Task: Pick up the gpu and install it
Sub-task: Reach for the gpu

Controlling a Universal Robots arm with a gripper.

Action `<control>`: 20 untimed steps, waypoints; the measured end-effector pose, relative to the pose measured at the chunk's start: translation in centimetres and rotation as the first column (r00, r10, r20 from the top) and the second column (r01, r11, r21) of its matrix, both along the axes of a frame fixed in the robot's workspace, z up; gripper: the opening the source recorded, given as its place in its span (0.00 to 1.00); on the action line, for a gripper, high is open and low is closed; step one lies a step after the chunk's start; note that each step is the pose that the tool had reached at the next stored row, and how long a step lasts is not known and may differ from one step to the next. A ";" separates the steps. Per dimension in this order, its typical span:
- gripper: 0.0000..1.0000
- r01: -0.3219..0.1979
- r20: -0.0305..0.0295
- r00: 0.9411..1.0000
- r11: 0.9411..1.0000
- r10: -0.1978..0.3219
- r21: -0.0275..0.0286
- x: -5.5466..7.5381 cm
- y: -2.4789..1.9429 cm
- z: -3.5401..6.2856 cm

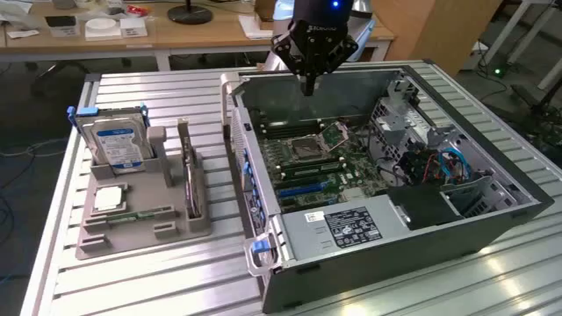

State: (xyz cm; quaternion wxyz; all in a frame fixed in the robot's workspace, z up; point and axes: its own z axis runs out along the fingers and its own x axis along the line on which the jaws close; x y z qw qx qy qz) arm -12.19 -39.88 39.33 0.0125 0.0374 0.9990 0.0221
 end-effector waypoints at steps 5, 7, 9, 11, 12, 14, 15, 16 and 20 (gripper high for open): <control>0.10 0.000 0.000 1.000 1.000 0.000 0.000 0.0 0.00 0.00; 0.10 0.000 0.000 1.000 1.000 0.000 0.000 -0.1 0.00 0.00; 0.10 0.000 0.000 1.000 1.000 0.000 0.000 -0.1 0.00 0.00; 0.10 0.000 0.000 1.000 1.000 0.000 0.000 -0.1 0.00 0.00; 0.10 0.000 0.000 1.000 1.000 0.000 0.000 -0.1 0.00 0.00; 0.10 0.000 0.000 1.000 1.000 0.000 0.000 -0.3 0.00 0.00; 0.10 0.000 0.000 1.000 1.000 0.000 0.000 -0.3 0.00 0.00; 0.10 0.000 0.000 1.000 1.000 0.000 0.000 -0.3 0.00 0.00; 0.10 0.000 0.000 1.000 1.000 0.000 0.000 -0.4 0.00 -0.01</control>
